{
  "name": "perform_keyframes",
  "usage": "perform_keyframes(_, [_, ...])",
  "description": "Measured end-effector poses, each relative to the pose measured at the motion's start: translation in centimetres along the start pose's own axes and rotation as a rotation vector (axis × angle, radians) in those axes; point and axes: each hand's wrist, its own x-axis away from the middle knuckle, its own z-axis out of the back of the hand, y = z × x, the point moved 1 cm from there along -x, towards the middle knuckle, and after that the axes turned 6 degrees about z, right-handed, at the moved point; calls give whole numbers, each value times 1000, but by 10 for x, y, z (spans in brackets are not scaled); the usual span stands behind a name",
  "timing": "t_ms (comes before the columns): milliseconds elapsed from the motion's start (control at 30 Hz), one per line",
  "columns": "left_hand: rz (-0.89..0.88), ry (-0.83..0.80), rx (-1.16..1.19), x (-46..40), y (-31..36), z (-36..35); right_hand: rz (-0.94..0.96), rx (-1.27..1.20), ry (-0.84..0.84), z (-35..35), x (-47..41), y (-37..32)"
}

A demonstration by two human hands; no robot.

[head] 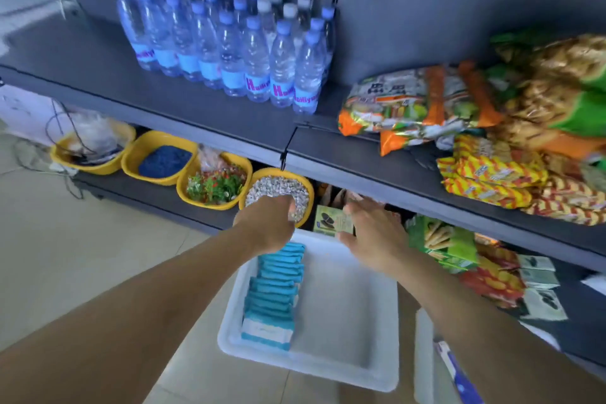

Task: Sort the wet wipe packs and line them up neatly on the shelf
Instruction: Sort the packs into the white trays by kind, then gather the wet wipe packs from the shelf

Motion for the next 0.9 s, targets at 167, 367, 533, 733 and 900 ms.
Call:
perform_keyframes(167, [-147,120,-43,33,73,92,-56,-30,111,120,32,19])
perform_keyframes(367, [-330,276,-73,73,166,184,-124,34,303,244,77,39])
perform_keyframes(533, [-456,358,-140,100,233,235,-205,17,423,320,119,57])
perform_keyframes(733, [-544,436,-186,113,311,268,-273,57,487,382,159,105])
perform_keyframes(900, [-531,469,-129,110,376,276,-285,59,535,415,179,166])
